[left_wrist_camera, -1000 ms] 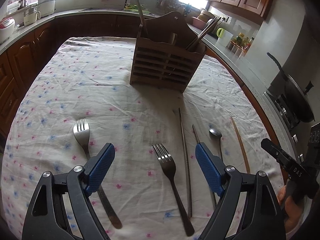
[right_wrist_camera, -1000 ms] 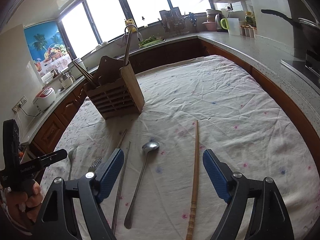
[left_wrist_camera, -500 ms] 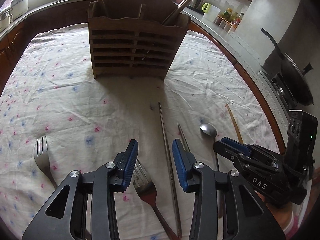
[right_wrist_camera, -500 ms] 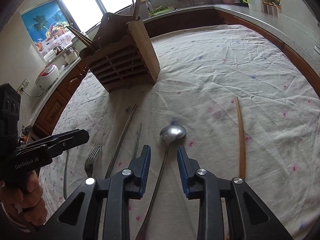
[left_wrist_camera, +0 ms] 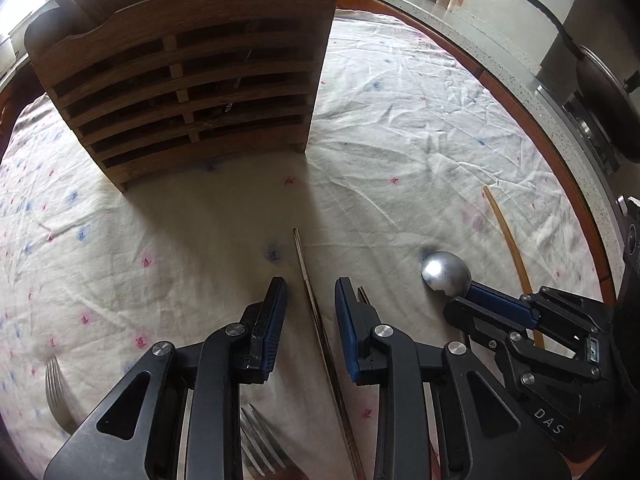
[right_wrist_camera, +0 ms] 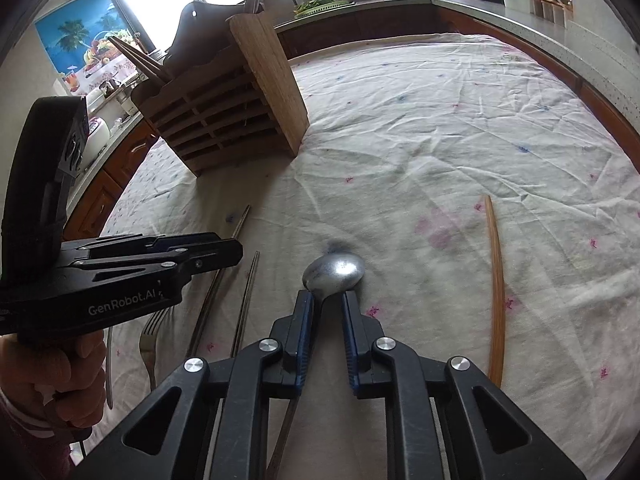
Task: Organize utensils
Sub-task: 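Close the left tool on a metal chopstick while the right tool grasps the metal spoon, then lift the chopstick and spoon upright and carry them over the holder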
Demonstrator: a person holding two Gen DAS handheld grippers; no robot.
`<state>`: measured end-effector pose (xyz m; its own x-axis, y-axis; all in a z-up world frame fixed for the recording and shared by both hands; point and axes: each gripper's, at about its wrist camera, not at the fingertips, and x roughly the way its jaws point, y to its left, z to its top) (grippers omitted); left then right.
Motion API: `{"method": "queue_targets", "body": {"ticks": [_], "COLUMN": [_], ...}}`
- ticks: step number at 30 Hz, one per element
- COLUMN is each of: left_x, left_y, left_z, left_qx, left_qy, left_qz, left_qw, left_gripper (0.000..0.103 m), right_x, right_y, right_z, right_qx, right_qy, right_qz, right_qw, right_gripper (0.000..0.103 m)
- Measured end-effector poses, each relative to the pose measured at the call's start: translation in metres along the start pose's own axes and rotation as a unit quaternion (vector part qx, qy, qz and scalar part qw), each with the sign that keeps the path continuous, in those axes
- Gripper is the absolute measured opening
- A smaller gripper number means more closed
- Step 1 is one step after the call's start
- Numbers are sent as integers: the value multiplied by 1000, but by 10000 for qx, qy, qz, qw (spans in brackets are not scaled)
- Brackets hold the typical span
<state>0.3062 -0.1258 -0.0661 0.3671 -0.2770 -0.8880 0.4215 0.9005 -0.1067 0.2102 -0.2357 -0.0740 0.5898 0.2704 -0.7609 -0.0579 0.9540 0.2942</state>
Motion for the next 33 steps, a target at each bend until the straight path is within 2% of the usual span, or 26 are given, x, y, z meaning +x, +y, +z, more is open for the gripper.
{"method": "queue_targets", "body": {"ticks": [4, 6, 8, 9, 10, 11, 12, 14, 22, 33], "left_x": [1, 1, 0, 0, 0, 0, 0, -2, -36, -124], "left_y": [-14, -14, -11, -11, -11, -11, -9, -5, 12, 22], "left_z": [-2, -4, -5, -6, -6, -6, -5, -4, -14, -39], "left_qx": [404, 496, 496, 502, 515, 502, 464, 336, -244, -595], "left_qy": [-46, -103, -140, -164, -180, -185, -184, -175, -414, -1277], "left_qz": [365, 390, 376, 421, 437, 423, 391, 260, -483, -963], "left_qw": [9985, 9980, 9980, 9977, 9976, 9977, 9980, 9989, 9977, 9853], "left_gripper": [24, 23, 18, 11, 8, 8, 7, 7, 5, 4], "right_x": [2, 2, 3, 3, 3, 3, 3, 2, -21, -63], "right_y": [1, 1, 1, 0, 0, 0, 0, -3, -10, -4], "right_z": [3, 3, 3, 3, 3, 3, 3, 3, 0, 3], "right_qx": [-50, -75, -79, -79, -87, -81, -52, 54, 215, 186], "right_qy": [9, 6, 2, -3, -7, -9, -7, 5, -174, -589], "right_qz": [-13, -9, 12, 22, 18, 3, 16, 134, 294, 378], "right_qw": [10000, 10000, 10000, 10000, 10000, 10000, 10000, 9999, 9992, 9974], "right_gripper": [14, 14, 14, 14, 13, 11, 7, 5, 2, 2]}}
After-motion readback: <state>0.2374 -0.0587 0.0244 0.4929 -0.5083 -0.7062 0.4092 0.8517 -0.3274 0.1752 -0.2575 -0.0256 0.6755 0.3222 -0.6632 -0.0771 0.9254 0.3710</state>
